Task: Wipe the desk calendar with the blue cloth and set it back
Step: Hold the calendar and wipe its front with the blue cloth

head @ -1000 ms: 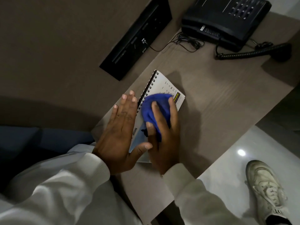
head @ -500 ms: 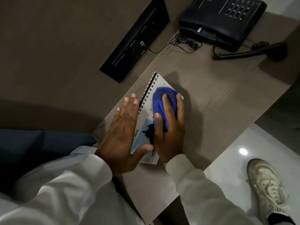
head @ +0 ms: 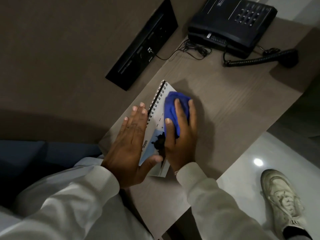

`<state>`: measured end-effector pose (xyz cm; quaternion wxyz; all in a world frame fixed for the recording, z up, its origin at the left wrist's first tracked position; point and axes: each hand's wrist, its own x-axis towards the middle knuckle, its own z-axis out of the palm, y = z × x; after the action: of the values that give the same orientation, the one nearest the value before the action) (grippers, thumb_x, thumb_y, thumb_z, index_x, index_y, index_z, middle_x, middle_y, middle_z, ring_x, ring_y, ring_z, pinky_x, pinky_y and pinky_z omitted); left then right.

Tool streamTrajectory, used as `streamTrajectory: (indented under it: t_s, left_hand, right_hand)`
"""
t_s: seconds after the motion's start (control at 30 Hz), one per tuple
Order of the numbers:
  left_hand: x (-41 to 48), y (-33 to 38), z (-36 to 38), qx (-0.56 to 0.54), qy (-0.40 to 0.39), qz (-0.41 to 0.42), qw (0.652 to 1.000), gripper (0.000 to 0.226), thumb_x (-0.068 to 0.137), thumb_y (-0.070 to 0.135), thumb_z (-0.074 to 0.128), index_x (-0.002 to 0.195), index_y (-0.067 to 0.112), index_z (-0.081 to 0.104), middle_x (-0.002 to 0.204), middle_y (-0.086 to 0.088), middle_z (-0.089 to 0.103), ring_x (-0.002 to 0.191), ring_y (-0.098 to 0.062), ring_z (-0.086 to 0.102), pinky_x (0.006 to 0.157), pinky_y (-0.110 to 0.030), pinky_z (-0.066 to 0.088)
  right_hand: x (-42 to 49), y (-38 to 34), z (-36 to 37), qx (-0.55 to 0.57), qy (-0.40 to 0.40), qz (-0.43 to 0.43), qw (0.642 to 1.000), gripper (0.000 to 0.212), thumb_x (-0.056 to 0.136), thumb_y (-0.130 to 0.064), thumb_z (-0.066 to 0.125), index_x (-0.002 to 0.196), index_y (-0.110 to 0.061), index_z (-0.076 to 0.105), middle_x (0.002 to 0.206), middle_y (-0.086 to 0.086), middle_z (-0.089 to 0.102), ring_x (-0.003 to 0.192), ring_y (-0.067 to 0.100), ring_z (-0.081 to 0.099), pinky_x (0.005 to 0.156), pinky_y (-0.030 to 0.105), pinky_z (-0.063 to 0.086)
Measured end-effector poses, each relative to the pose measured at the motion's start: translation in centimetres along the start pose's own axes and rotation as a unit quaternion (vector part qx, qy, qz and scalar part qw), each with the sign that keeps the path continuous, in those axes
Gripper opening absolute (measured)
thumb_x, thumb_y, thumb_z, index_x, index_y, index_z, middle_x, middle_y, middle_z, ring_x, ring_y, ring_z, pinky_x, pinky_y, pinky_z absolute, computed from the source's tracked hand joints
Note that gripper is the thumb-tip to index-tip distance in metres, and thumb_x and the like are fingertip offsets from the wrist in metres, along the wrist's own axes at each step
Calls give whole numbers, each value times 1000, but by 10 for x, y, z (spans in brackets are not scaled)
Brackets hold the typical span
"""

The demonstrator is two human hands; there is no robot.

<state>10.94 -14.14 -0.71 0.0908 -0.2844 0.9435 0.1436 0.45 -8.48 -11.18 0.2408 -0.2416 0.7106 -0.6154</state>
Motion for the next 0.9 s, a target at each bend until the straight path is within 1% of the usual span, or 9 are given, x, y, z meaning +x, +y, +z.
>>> streamTrajectory:
  t_s: [0.13, 0.33, 0.47, 0.53, 0.57, 0.63, 0.67, 0.8, 0.9]
  left_hand:
    - [0, -1, 0, 8, 10, 5, 1000, 96, 83, 73, 23, 150, 15, -13, 163, -7, -9, 151, -16, -12, 123, -36, -4]
    - [-3, -3, 2, 27, 17, 23, 999, 96, 87, 64, 35, 151, 8, -9, 164, -12, -7, 152, -21, -10, 123, -37, -2]
    - [-3, -1, 2, 30, 27, 27, 999, 94, 88, 68, 24, 151, 5, -3, 163, -13, -3, 152, -25, -3, 123, -45, 6]
    - [-2, 0, 3, 15, 28, 26, 999, 92, 87, 69, 22, 152, 10, -7, 163, -8, -6, 152, -22, -4, 123, -44, 5]
    - [-2, 0, 3, 13, 25, 25, 999, 92, 87, 69, 22, 151, 11, -8, 163, -7, -6, 152, -22, -5, 124, -43, 4]
    - [-2, 0, 3, 21, 23, 24, 999, 92, 88, 68, 22, 151, 7, -5, 164, -11, -3, 152, -23, -4, 124, -41, 3]
    - [-3, 0, 3, 23, 22, 22, 999, 93, 88, 68, 22, 151, 6, -4, 164, -12, -2, 152, -23, -4, 124, -41, 3]
    - [-3, 2, 2, 20, 20, 13, 1000, 91, 89, 66, 24, 152, 6, -3, 164, -14, 1, 152, -25, -2, 122, -46, 7]
    - [-3, 2, 3, 19, 16, 6, 1000, 90, 89, 67, 22, 152, 8, -4, 164, -11, -1, 152, -22, -3, 122, -43, 4]
  right_hand:
    - [-22, 10, -4, -42, -37, 96, 994, 53, 100, -31, 43, 151, -26, 27, 164, 7, 13, 147, 27, 29, 107, 50, 46]
    - [-47, -12, -5, -8, -58, 21, 998, 53, 97, -45, 37, 148, -30, 31, 163, 6, 16, 149, 22, 24, 111, 48, 44]
    - [-5, -14, -4, 9, 0, -6, 1000, 50, 98, -30, 47, 146, -29, 33, 162, 12, 21, 146, 22, 30, 113, 32, 42]
    - [6, -9, -5, -2, 9, 29, 1000, 51, 98, -27, 47, 148, -23, 34, 161, 13, 21, 145, 24, 33, 108, 37, 47]
    - [5, -6, -6, -13, 5, 53, 998, 51, 99, -27, 46, 149, -21, 33, 161, 12, 22, 142, 23, 37, 105, 32, 49]
    - [-5, -2, -9, -26, -17, 89, 996, 51, 100, -28, 45, 149, -19, 32, 155, 6, 31, 128, 9, 48, 91, 6, 47]
    - [-14, -3, -10, -30, -32, 102, 994, 51, 100, -28, 45, 149, -20, 32, 151, 2, 35, 120, 1, 51, 85, 0, 45]
    - [-44, -16, -12, -6, -67, 178, 982, 53, 98, -24, 51, 148, -20, 35, 147, 5, 47, 126, 14, 52, 103, 20, 47]
    - [-42, -27, -23, 48, -116, 250, 960, 43, 96, -17, 53, 138, -23, 48, 121, -5, 63, 99, -10, 60, 76, -3, 46]
